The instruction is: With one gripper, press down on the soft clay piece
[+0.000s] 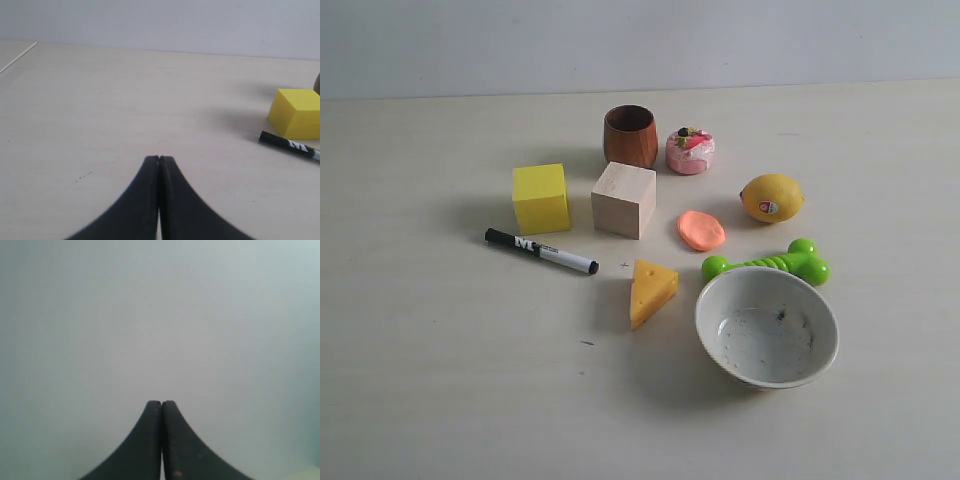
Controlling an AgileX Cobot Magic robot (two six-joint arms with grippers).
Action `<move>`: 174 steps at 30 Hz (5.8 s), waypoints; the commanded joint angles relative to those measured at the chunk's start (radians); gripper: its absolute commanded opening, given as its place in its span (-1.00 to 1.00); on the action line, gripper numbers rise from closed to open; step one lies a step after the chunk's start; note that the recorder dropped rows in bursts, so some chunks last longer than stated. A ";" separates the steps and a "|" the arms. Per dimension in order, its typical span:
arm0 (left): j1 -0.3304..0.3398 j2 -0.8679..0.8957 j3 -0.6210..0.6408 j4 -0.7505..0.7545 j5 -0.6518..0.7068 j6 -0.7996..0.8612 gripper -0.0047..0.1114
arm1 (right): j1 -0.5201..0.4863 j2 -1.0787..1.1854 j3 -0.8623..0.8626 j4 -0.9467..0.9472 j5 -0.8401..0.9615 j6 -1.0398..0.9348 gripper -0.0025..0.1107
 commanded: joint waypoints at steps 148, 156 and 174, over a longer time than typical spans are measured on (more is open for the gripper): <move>-0.004 -0.006 -0.002 -0.006 -0.008 0.002 -0.92 | 0.532 2.243 -1.756 -0.069 1.458 -0.602 -0.96; -0.004 -0.006 -0.002 -0.006 -0.008 0.002 -0.92 | 0.532 2.298 -1.756 -0.069 1.440 -0.602 -0.96; -0.004 -0.006 -0.002 -0.006 -0.008 0.002 -0.92 | 0.532 2.358 -1.756 -0.047 1.435 -0.647 -0.96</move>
